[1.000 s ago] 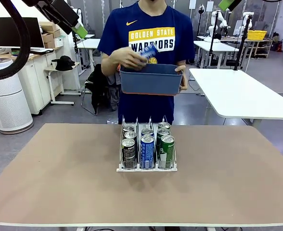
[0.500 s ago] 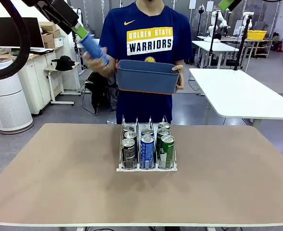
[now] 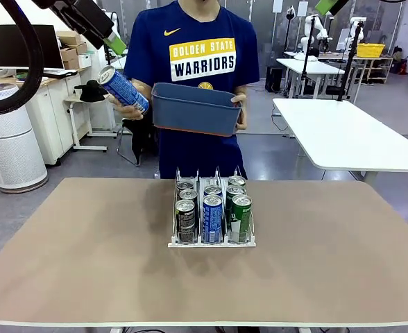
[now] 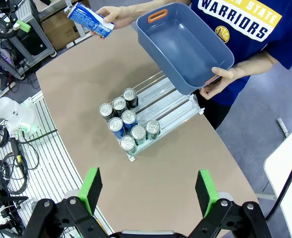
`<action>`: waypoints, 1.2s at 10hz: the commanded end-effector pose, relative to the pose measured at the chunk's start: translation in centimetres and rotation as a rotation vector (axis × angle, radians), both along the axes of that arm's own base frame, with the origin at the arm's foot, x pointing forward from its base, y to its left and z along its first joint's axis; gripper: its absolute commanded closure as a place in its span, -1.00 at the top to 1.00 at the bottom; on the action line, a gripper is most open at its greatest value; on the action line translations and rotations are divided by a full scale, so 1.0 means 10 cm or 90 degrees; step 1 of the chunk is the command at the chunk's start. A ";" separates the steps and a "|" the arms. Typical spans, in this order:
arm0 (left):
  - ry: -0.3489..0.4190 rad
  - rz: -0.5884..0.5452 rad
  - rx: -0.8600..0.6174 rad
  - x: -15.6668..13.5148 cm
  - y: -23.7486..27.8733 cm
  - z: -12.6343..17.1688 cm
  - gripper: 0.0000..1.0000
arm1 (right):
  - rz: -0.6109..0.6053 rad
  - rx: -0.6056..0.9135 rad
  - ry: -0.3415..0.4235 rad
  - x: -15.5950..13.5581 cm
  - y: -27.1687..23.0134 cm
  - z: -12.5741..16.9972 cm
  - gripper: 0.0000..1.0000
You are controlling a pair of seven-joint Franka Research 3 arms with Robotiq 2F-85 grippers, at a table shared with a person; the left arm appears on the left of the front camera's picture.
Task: Fill the beverage cans into the dispenser.
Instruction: Pick up the Ionic drink handed by the human.
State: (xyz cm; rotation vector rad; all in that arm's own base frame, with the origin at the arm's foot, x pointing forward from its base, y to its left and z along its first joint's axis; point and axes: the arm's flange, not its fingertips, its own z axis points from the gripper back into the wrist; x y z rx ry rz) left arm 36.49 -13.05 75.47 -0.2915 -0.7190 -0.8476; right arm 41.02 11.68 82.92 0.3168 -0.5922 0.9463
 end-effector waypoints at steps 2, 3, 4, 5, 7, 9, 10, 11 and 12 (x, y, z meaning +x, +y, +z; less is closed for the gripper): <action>-0.002 0.001 -0.001 -0.01 0.01 0.01 1.00 | 0.000 0.000 0.001 -0.03 -0.01 -0.01 1.00; -0.002 0.001 -0.001 -0.01 0.01 0.01 1.00 | 0.000 0.000 0.001 -0.03 -0.01 -0.01 1.00; -0.002 0.001 -0.001 -0.01 0.01 0.01 1.00 | 0.000 0.000 0.001 -0.03 -0.01 -0.01 1.00; -0.002 0.001 -0.001 -0.01 0.01 0.01 1.00 | 0.000 0.000 0.001 -0.03 -0.01 -0.01 1.00; -0.002 0.001 -0.001 -0.01 0.01 0.01 1.00 | 0.000 0.000 0.001 -0.03 -0.01 -0.01 1.00; -0.002 0.001 -0.001 -0.01 0.01 0.01 1.00 | 0.000 0.000 0.001 -0.03 -0.01 -0.01 1.00; 0.000 0.000 0.000 0.00 0.00 0.00 1.00 | 0.000 0.000 0.001 -0.03 -0.01 -0.01 1.00; -0.008 -0.018 0.042 -0.03 0.01 0.03 1.00 | 0.000 0.000 0.001 -0.03 -0.01 -0.01 1.00; 0.004 0.002 0.080 0.06 -0.05 -0.01 1.00 | 0.000 0.000 0.001 -0.03 -0.01 -0.01 1.00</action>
